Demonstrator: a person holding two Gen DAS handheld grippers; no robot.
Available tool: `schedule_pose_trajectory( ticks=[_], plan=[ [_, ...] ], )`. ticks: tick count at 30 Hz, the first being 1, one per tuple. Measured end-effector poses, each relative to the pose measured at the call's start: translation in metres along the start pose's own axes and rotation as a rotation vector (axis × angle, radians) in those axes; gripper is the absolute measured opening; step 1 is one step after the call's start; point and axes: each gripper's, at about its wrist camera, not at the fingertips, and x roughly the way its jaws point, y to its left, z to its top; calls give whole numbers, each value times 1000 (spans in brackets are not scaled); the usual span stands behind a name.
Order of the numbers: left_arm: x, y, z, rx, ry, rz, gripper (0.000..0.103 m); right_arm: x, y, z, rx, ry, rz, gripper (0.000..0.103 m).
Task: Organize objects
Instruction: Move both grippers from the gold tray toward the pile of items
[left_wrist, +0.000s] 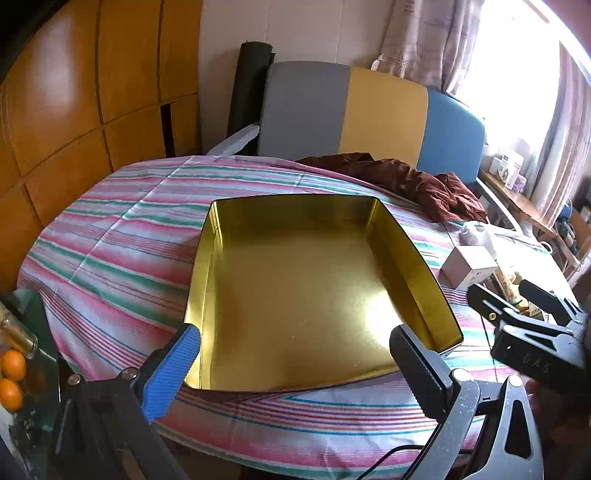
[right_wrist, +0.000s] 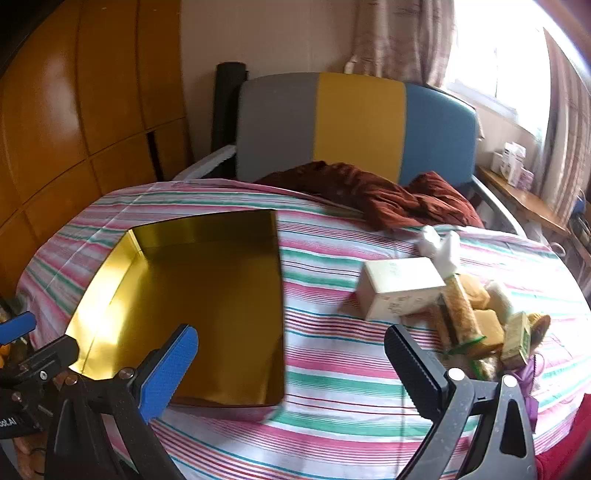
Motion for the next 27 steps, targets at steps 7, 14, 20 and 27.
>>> schedule_pose_trajectory(
  ticks=[7,14,20,27],
  plan=[
    [6,-22,7,60,28,-60,102,-1,-48,3,73,24,-45,103],
    [6,-69,19,209,15,-155,103,-2,-117,5,160,71,-132,102],
    [12,-115,36,319,-15,-205,103,-11,-178,10,230,62,-203,102],
    [36,-175,53,475,5,-229,103,-7,-256,5,391,34,-200,102]
  ],
)
